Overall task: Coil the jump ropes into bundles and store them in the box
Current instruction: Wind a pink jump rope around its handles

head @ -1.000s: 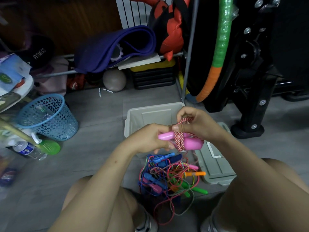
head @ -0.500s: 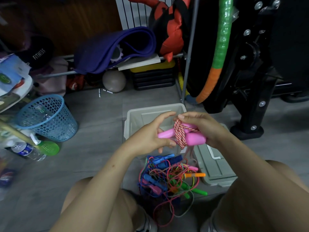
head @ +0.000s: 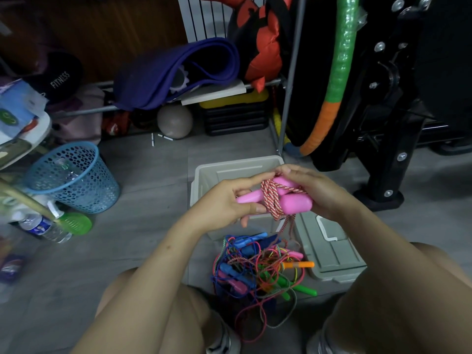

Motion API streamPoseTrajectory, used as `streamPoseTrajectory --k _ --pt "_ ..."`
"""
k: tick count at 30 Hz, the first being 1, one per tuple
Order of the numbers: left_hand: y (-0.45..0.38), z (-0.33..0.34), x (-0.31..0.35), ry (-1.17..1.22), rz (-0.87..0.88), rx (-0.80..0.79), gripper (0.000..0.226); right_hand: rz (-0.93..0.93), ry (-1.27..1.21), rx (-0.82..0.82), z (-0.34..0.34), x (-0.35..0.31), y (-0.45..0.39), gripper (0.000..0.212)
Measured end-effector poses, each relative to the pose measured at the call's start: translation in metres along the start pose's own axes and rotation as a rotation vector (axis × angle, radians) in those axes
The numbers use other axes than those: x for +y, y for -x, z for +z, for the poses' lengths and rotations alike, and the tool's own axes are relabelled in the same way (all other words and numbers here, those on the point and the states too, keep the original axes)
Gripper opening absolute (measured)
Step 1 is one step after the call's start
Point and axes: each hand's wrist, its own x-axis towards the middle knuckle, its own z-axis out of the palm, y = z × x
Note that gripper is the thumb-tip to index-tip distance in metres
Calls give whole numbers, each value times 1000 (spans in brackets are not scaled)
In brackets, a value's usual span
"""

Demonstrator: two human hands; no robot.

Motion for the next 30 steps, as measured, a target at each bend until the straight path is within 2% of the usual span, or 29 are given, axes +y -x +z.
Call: streamPoseTrajectory --k 4,8,11,18,23,27,30 --pt "-2 -3 -2 38 -17 56 66 -30 107 -29 -1 1 3 68" --pt "-3 -1 -3 75 -44 99 66 -42 139 -64 -1 0 2 81" --pt "-4 -3 -5 144 -65 116 64 -38 30 -104 -4 -1 3 85" --pt "-7 -4 -2 272 -88 173 64 -82 -22 -60 14 16 -1 60" --pt "-8 -3 -3 217 -91 234 68 -61 245 85 20 14 4 33" --pt "-11 2 -8 154 -105 297 70 -16 543 258 25 19 7 37" --pt "-13 9 -9 174 -135 348 68 -85 682 356 29 29 8 49"
